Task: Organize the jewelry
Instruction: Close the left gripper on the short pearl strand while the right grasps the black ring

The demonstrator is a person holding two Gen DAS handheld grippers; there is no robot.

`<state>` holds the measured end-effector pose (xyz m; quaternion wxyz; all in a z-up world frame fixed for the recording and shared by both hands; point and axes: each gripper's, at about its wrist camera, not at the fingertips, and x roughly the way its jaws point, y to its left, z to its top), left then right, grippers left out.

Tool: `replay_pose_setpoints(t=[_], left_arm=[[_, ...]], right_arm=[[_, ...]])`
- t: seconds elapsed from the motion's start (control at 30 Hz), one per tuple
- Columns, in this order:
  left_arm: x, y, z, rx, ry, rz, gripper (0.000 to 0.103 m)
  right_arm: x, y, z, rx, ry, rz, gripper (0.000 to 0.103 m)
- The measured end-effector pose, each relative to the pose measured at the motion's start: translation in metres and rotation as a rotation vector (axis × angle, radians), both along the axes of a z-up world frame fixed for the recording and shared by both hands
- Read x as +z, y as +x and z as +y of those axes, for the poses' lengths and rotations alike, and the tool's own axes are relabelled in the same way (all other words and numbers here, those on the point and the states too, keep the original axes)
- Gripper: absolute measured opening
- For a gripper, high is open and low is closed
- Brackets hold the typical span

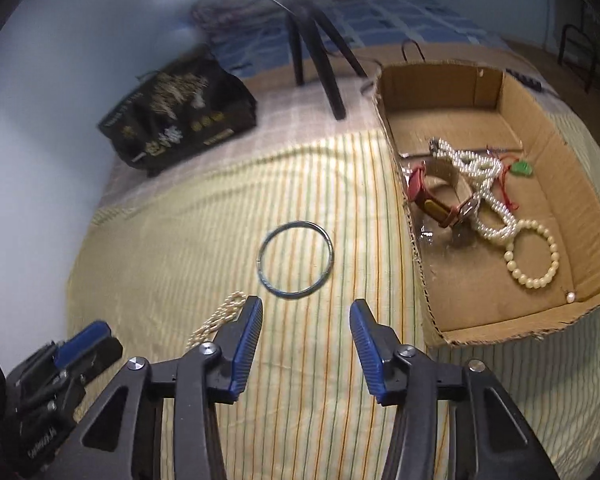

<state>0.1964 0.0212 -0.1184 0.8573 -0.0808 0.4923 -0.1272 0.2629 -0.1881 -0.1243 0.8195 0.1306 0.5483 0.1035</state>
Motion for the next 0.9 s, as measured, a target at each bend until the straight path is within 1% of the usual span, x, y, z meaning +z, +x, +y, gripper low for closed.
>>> replay_pose_setpoints(t=[0.03,0.1,0.23,0.33,0.4,0.47,0.57,0.63,0.7,0.9], left_arm=[[-0.004,0.003,0.001,0.002,-0.003,0.013,0.028],[-0.013,0.008,0.000,0.004,-0.009,0.040,0.028],[-0.030,0.018,-0.001,-0.008,-0.032,0.095,0.028],[-0.039,0.024,-0.002,-0.004,-0.034,0.122,0.028],[-0.045,0.028,-0.006,-0.025,-0.029,0.139,0.028],[-0.051,0.031,-0.010,-0.033,-0.015,0.146,0.028],[-0.058,0.033,-0.015,-0.059,-0.015,0.161,0.028],[-0.062,0.033,-0.020,-0.080,0.010,0.164,0.028],[-0.064,0.034,-0.023,-0.091,0.028,0.160,0.028],[-0.072,0.040,-0.025,-0.091,0.057,0.167,0.028]], right_arm=[[-0.004,0.003,0.001,-0.007,0.003,0.012,0.044],[-0.011,0.008,0.004,-0.016,0.012,0.032,0.042],[-0.020,0.014,0.010,-0.019,-0.030,0.047,0.039],[-0.027,0.019,0.012,-0.030,-0.036,0.059,0.036],[-0.029,0.023,0.014,-0.036,-0.049,0.060,0.036],[-0.031,0.026,0.016,-0.039,-0.058,0.060,0.035],[-0.035,0.030,0.018,-0.045,-0.068,0.068,0.033],[-0.038,0.033,0.021,-0.046,-0.068,0.074,0.030],[-0.040,0.035,0.022,-0.044,-0.077,0.074,0.030],[-0.047,0.042,0.022,-0.058,-0.088,0.080,0.029]])
